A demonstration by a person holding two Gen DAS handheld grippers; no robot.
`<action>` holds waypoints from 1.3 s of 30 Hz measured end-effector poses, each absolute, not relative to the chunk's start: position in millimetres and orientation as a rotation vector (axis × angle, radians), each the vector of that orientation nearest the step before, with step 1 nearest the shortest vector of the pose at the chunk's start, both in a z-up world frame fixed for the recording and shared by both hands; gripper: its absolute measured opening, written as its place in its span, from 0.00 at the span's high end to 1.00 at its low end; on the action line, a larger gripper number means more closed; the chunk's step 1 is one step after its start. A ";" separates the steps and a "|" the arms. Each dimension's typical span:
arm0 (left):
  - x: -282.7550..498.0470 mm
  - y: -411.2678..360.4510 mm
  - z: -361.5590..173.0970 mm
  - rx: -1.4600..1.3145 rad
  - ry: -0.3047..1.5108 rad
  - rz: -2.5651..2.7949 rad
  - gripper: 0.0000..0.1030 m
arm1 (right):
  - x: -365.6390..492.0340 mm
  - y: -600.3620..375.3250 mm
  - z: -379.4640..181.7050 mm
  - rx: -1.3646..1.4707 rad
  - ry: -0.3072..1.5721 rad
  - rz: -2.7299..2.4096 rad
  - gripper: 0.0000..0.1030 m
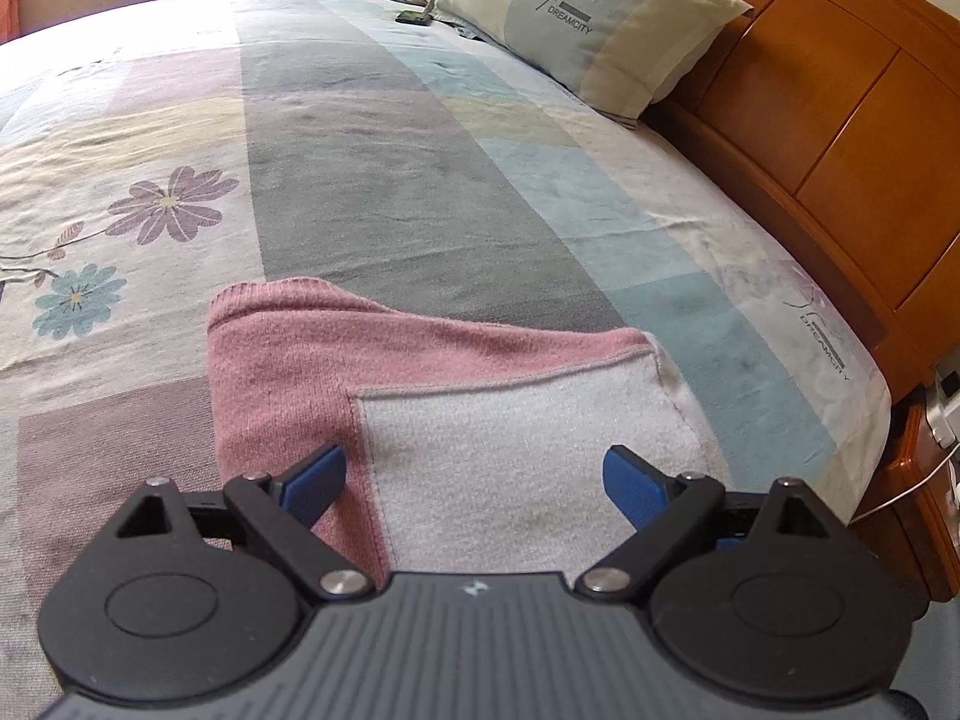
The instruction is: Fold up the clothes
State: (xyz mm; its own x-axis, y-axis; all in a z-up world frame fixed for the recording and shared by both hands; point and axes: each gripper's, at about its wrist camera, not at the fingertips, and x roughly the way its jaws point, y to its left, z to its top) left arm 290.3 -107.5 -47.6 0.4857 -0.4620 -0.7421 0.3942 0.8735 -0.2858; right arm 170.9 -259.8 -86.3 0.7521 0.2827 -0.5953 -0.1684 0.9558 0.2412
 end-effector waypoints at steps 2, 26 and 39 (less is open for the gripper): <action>283.0 -95.1 -43.7 -0.118 0.913 -0.515 0.10 | 171.2 -261.7 -82.5 0.195 0.683 0.245 0.00; 313.8 -11.7 -124.5 -0.730 1.191 -0.641 0.04 | 269.2 -394.6 -139.7 0.929 1.046 0.434 0.00; 315.9 -11.6 -137.8 -0.854 1.255 -0.692 0.03 | 259.8 -380.4 -145.4 0.945 1.029 0.554 0.00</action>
